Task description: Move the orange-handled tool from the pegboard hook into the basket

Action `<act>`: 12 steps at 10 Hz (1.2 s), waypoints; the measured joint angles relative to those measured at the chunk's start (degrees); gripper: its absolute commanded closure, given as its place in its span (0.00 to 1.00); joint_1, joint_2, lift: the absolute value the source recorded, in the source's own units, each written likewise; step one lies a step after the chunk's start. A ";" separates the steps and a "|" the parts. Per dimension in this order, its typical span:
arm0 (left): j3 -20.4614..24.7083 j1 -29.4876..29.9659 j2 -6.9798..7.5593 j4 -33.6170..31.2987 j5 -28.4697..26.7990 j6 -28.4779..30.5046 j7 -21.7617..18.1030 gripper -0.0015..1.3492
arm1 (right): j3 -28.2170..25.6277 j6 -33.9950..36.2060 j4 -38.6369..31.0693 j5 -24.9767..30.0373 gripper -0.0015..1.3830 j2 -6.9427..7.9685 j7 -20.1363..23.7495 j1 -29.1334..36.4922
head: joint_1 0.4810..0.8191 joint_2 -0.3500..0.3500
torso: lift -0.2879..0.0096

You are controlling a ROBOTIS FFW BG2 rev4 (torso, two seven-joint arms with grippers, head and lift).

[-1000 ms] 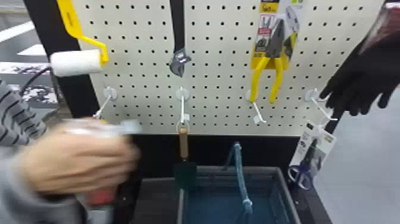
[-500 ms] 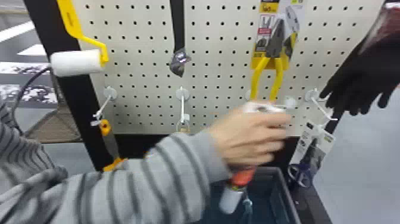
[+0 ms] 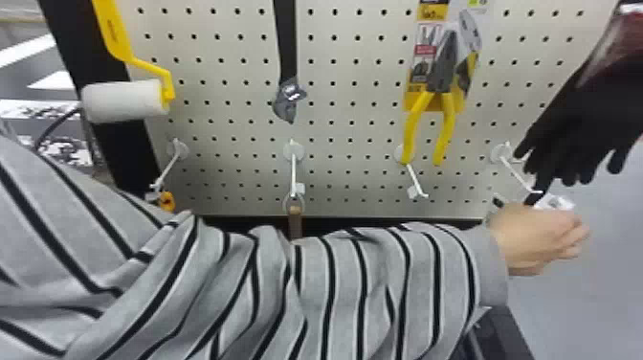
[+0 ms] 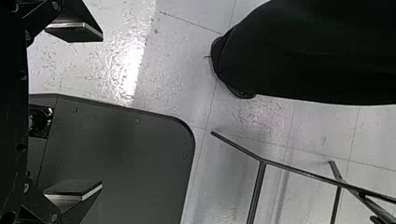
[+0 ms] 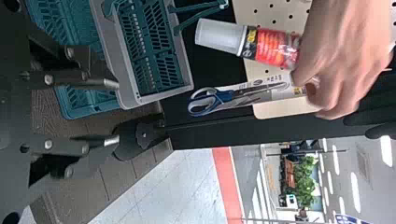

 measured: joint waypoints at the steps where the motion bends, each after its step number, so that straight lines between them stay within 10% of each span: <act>1: 0.00 -0.05 0.00 0.01 0.00 0.04 -0.07 0.14 | 0.01 0.00 0.01 -0.08 0.77 -0.01 0.00 -0.06 | 0.20 0.50 | 0.63; 4: 0.20 -0.25 0.00 0.14 -0.04 0.21 -0.35 0.14 | 0.01 0.00 0.51 -0.99 0.73 -0.05 0.64 -0.19 | 0.20 0.50 | 0.63; 7: 0.33 -0.16 0.02 0.24 -0.10 0.38 -0.62 0.14 | 0.01 -0.05 0.96 -2.09 0.20 -0.07 0.93 -0.23 | 0.20 0.50 | 0.63; 12: 0.27 -0.48 0.27 0.41 -0.18 0.64 -0.89 0.14 | 0.01 -0.28 1.33 -2.79 0.13 -0.14 0.97 -0.40 | 0.20 0.50 | 0.63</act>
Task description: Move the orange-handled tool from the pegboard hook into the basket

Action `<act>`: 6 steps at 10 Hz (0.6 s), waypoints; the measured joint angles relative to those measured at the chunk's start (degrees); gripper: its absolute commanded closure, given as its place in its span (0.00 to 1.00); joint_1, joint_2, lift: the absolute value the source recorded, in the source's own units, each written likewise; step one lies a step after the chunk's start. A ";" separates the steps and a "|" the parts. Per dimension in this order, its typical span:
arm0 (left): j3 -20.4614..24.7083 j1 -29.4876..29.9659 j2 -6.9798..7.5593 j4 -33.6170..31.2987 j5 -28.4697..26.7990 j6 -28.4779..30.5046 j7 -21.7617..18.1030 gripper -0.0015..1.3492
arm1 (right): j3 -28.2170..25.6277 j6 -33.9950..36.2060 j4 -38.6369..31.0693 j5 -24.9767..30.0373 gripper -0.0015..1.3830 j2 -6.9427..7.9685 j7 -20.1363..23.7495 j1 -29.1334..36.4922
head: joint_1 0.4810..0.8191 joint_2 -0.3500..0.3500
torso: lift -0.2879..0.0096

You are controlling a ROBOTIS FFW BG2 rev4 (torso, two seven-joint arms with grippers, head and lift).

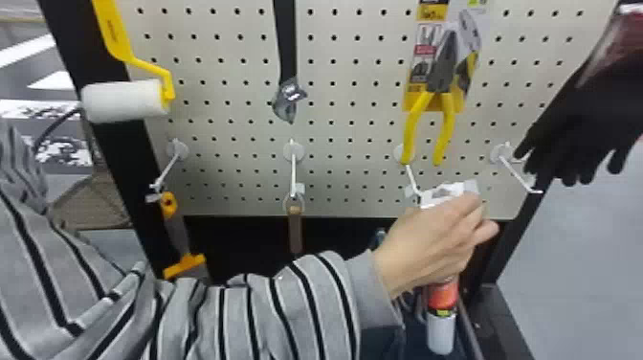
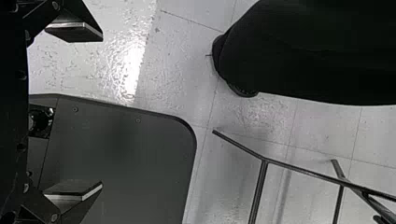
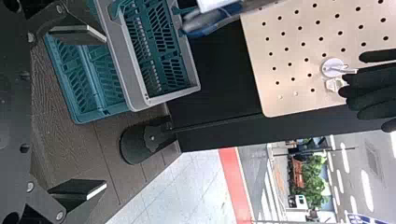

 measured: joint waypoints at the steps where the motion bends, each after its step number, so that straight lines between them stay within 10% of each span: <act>1: -0.01 -0.01 0.03 0.01 -0.01 0.03 -0.07 0.14 | 0.00 -0.06 0.12 -0.18 0.13 0.00 0.05 -0.02 | 0.20 0.50 | 0.63; 6: 0.08 0.11 0.00 0.15 0.00 0.22 -0.38 0.14 | 0.00 -0.24 0.58 -0.86 0.13 0.00 0.27 0.05 | 0.20 0.50 | 0.63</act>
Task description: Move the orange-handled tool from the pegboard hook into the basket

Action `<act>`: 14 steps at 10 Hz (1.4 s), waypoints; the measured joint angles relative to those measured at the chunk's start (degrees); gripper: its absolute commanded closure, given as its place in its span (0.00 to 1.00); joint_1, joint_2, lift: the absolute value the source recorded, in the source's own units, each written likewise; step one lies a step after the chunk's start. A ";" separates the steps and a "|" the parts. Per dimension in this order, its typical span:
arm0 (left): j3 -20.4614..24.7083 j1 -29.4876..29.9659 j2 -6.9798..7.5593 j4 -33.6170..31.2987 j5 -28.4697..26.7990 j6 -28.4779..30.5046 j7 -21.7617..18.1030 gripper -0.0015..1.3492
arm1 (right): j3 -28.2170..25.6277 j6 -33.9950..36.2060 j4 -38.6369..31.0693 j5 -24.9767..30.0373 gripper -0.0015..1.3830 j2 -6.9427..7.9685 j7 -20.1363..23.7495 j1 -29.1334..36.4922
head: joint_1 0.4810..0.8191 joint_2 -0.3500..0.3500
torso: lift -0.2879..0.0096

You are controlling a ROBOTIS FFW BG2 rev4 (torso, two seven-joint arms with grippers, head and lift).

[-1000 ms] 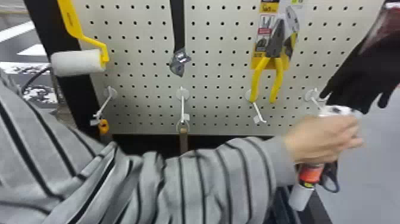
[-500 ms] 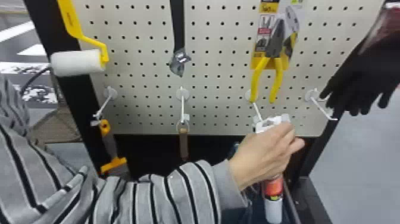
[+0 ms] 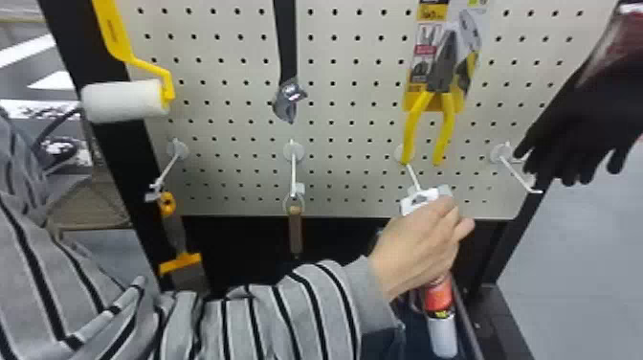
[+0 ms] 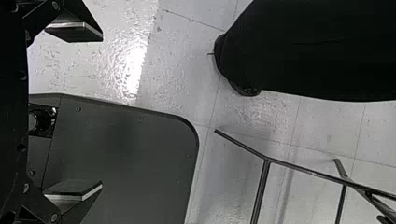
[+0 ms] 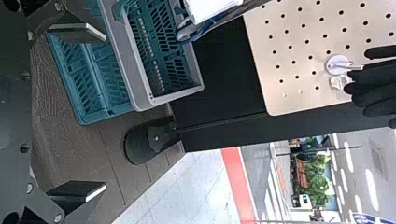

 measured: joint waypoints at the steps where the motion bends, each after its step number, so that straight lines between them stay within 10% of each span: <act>1: 0.00 0.01 0.00 0.01 0.00 0.02 -0.05 0.14 | 0.00 0.00 0.06 -0.08 0.13 0.00 0.06 0.01 | 0.20 0.50 | 0.63; 5: 0.00 0.01 0.00 0.06 0.03 0.05 -0.14 0.14 | 0.00 -0.08 0.08 -0.20 0.15 0.00 0.17 0.02 | 0.20 0.50 | 0.63; 10: 0.00 0.01 0.04 0.09 0.09 0.41 -0.34 0.14 | 0.00 -0.09 0.08 -0.01 0.74 0.16 0.16 0.01 | 0.20 0.50 | 0.63; 14: 0.00 0.00 0.05 0.12 0.19 0.71 -0.49 0.14 | 0.00 -0.09 0.36 -0.91 0.79 0.19 0.17 -0.10 | 0.20 0.50 | 0.63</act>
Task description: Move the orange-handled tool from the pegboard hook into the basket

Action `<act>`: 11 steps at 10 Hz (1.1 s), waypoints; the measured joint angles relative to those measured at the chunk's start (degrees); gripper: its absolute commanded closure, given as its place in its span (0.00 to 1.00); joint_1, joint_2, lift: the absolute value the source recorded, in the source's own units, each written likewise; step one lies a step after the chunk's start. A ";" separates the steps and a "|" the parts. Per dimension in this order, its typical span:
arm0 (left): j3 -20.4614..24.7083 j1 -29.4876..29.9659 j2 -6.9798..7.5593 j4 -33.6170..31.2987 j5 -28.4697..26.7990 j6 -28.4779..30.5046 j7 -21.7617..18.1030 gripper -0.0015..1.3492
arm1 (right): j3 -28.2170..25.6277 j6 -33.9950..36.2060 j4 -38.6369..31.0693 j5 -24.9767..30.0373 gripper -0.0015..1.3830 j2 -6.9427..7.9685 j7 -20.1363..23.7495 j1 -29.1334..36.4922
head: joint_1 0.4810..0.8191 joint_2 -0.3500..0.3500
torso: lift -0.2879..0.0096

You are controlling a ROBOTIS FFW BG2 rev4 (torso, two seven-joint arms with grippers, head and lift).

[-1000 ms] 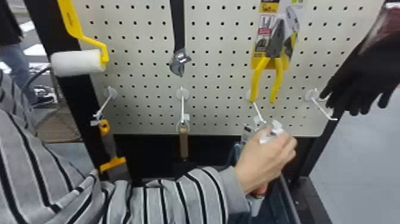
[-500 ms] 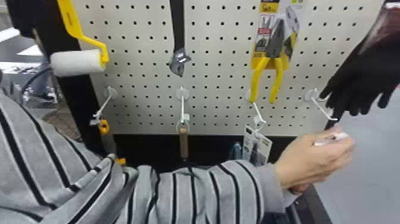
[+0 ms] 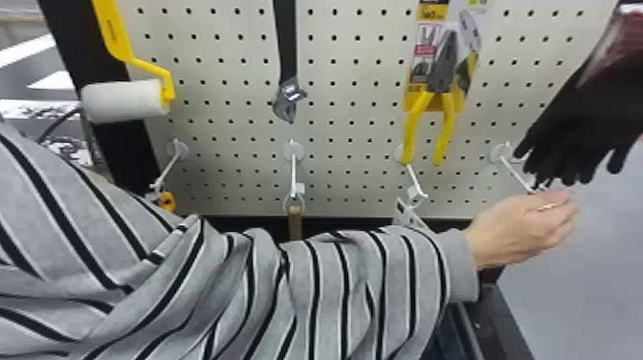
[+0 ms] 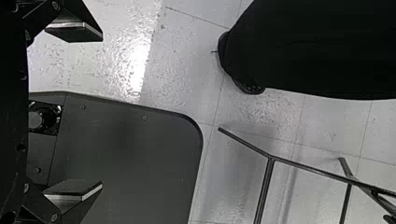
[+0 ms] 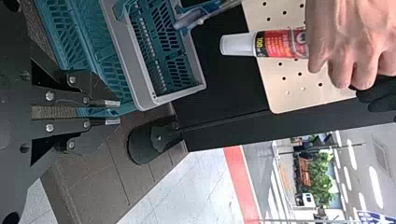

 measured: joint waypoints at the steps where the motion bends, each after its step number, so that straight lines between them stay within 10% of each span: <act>1: 0.00 -0.07 0.00 0.00 -0.06 0.01 0.00 0.14 | 0.00 0.00 0.01 -0.04 0.79 0.00 0.03 -0.03 | 0.20 0.50 | 0.63; 5: 0.00 -0.13 -0.04 0.00 -0.23 0.01 0.00 0.14 | 0.00 -0.27 0.50 -0.93 0.38 -0.01 0.09 -0.12 | 0.20 0.50 | 0.63; 11: -0.15 -0.46 -0.04 0.16 -0.29 0.01 -0.22 0.14 | 0.00 -0.33 0.71 -1.71 0.29 0.03 0.09 -0.13 | 0.20 0.50 | 0.63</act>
